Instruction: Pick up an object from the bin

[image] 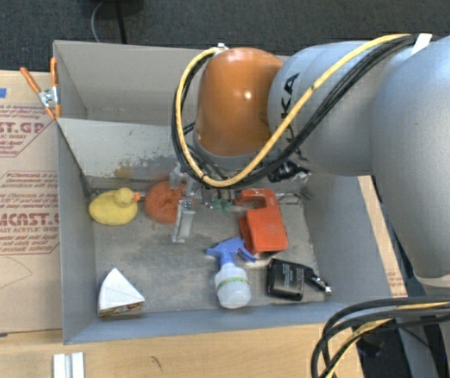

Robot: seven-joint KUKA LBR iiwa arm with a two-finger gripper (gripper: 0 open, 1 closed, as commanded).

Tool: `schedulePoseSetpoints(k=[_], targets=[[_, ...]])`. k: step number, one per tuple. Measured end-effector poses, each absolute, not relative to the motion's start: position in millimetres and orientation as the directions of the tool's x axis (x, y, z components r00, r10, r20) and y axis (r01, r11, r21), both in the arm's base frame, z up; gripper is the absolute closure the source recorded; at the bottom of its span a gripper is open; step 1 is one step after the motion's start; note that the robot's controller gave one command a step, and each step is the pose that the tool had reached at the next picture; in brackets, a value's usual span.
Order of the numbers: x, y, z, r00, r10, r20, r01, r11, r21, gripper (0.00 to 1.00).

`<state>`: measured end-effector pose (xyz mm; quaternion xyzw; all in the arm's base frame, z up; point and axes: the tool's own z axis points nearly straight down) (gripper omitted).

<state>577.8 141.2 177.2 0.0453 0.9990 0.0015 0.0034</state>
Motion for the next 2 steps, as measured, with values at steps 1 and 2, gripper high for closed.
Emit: schedulePoseSetpoints(k=[1,2], targets=[[587.1,153,160,-0.989,0.149,-0.001,0.149,0.989,0.002,0.0],[576.4,137,143,-0.853,0.523,0.0,0.523,0.853,0.001,0.0]])
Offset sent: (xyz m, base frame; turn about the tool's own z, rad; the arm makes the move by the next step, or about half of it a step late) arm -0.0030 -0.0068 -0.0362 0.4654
